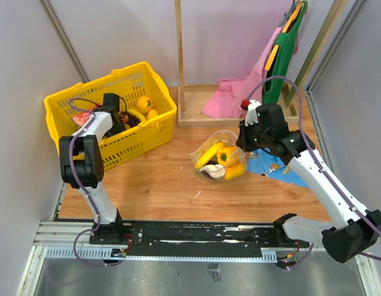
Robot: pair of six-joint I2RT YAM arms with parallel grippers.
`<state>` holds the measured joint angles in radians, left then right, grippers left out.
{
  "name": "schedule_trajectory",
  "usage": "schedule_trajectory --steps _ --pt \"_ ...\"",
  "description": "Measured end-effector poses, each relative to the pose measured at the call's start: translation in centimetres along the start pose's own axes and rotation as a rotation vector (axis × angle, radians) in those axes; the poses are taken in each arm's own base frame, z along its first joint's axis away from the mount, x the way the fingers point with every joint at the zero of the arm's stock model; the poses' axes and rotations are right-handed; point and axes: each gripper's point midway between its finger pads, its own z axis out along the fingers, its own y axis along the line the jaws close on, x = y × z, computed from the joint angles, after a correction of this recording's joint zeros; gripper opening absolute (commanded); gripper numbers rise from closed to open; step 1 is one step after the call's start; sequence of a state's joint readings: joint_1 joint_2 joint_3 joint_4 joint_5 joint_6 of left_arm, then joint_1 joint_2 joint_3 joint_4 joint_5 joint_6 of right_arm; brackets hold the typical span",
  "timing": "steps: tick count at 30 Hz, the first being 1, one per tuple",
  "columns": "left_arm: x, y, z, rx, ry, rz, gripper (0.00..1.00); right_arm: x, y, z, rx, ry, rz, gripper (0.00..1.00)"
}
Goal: Place the food in the zip-top bag and seal the zipper
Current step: Pick up the fake fruit from the bin, then place the fake fruit in the zipper food storage bag.
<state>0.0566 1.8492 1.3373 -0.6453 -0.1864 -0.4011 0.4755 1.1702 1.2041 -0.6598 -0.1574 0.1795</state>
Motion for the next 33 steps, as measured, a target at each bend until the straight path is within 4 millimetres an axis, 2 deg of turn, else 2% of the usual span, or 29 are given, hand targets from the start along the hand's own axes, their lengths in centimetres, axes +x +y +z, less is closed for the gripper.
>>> schedule_trajectory --steps 6,14,22,26,30,33 --pt "-1.1 0.1 -3.2 0.033 -0.054 -0.003 0.03 0.0 0.0 -0.2 0.0 -0.004 0.0 0.01" --pt "-3.4 -0.3 -9.1 0.109 -0.15 -0.007 0.0 -0.2 0.1 -0.6 -0.001 -0.016 0.002 0.01" --pt "-6.8 -1.4 -16.7 0.235 -0.296 0.013 0.01 -0.4 0.1 -1.1 0.0 -0.033 0.005 0.01" --pt "-8.5 -2.2 -21.2 0.324 -0.391 0.044 0.0 -0.4 0.2 -1.1 0.001 -0.033 0.012 0.01" --pt "-9.1 -3.2 -24.8 0.421 -0.455 0.09 0.0 -0.4 0.1 -1.1 0.006 -0.034 0.019 0.01" --pt "-9.0 -4.7 -27.3 0.506 -0.487 0.151 0.0 -0.4 0.1 -1.1 0.008 -0.035 0.022 0.01"
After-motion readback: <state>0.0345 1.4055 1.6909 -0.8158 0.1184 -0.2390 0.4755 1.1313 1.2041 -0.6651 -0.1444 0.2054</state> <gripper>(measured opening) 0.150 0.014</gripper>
